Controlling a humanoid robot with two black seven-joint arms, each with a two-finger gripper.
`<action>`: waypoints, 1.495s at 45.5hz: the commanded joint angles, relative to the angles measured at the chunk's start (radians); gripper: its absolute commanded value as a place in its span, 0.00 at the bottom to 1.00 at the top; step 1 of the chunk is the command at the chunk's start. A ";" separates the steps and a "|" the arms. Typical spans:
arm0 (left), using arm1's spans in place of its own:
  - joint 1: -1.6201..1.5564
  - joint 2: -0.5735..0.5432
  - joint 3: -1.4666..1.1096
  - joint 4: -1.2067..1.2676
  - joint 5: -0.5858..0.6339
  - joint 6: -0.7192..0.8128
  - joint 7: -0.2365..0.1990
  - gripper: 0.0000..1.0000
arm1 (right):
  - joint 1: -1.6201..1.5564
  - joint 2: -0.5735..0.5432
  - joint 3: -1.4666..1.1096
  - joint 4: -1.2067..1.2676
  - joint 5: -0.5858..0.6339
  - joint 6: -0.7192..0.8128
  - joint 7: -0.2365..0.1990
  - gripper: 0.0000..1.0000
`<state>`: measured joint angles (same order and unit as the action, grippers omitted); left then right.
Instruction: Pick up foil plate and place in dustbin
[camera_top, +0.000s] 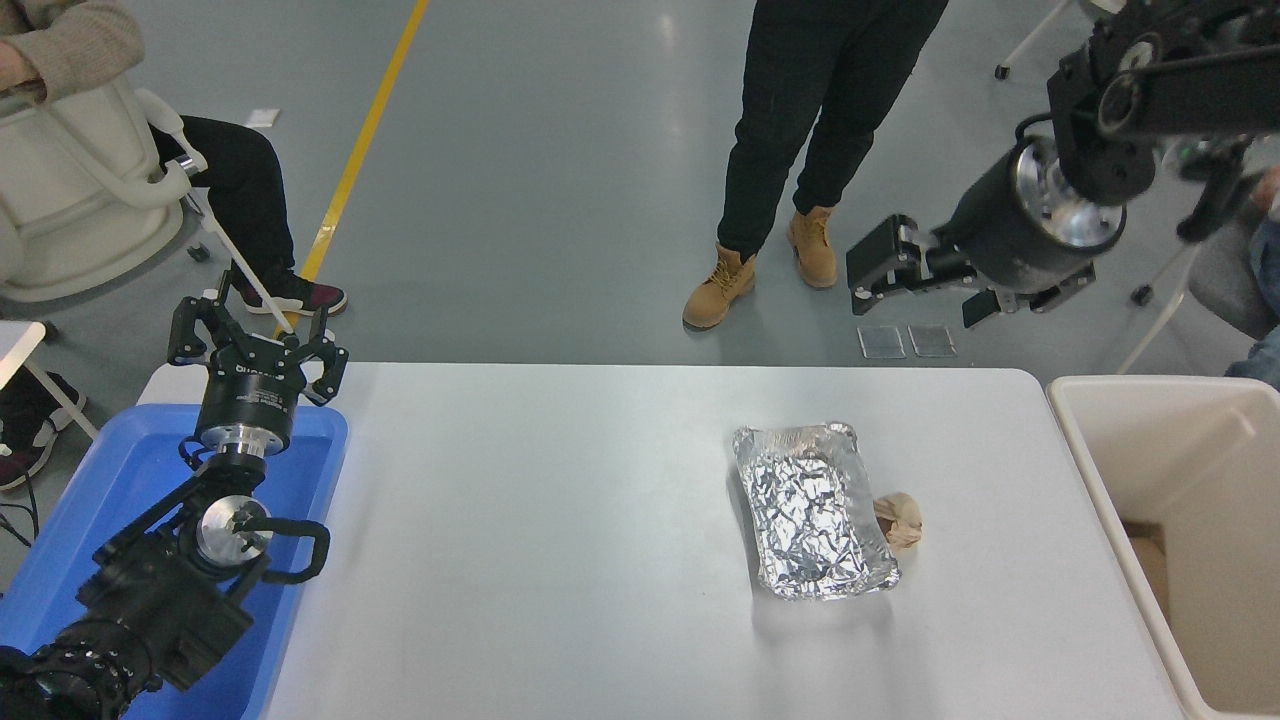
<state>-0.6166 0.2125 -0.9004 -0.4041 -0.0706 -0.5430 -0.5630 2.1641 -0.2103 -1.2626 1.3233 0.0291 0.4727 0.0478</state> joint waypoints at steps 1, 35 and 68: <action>0.000 0.001 0.000 0.001 0.000 0.000 0.000 0.99 | -0.250 0.029 0.003 -0.147 -0.017 -0.154 0.004 0.93; 0.000 0.001 0.000 0.001 0.000 0.000 0.000 0.99 | -0.840 0.126 0.181 -0.656 -0.024 -0.186 0.011 0.78; 0.000 0.001 0.000 0.001 0.000 0.000 0.000 0.99 | -1.009 0.150 0.232 -0.771 -0.024 -0.216 0.011 0.78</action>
<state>-0.6167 0.2130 -0.9005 -0.4047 -0.0706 -0.5430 -0.5630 1.2027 -0.0706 -1.0419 0.5823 0.0047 0.2729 0.0582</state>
